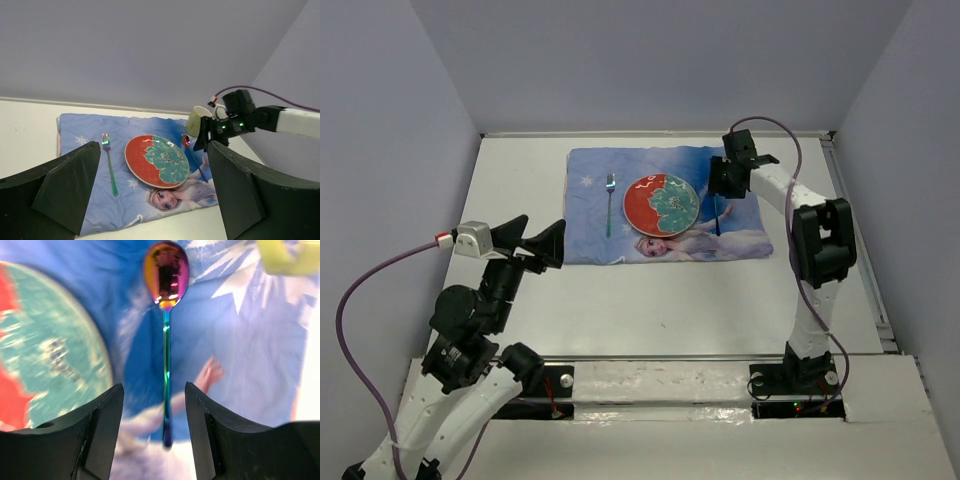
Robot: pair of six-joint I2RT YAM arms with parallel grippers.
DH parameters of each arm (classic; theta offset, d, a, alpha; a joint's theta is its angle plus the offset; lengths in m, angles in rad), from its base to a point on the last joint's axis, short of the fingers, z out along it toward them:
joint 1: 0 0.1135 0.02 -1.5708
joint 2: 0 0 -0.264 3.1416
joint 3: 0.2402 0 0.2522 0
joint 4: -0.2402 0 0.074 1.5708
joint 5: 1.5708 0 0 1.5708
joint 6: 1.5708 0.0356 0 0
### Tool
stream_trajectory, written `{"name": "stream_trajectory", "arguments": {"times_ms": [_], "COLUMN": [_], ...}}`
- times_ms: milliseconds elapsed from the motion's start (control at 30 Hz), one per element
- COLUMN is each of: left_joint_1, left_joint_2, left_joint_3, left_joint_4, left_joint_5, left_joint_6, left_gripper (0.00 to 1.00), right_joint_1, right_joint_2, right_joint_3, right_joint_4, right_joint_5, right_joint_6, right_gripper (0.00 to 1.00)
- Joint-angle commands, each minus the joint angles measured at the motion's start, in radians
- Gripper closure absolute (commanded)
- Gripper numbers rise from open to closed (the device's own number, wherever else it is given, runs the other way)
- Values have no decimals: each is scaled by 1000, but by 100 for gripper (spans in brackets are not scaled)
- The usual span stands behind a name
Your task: Set the dinner table for one person
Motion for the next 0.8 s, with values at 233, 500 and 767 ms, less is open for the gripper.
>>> {"name": "stream_trajectory", "arguments": {"times_ms": [233, 500, 767], "left_joint_1": [30, 31, 31], "left_joint_2": [44, 116, 175], "left_joint_3": [-2, 29, 89], "left_joint_4": [42, 49, 58], "left_joint_5": [-5, 27, 86], "left_joint_6": [-2, -43, -74], "left_gripper": [1, 1, 1], "right_joint_1": [142, 151, 151], "right_joint_2": [-777, -1282, -1693], "right_joint_3": [-502, -916, -1033], "right_joint_4": [311, 414, 374], "right_joint_5": [-115, -326, -270], "right_joint_6": [32, 121, 135], "right_gripper": [36, 0, 0]}}
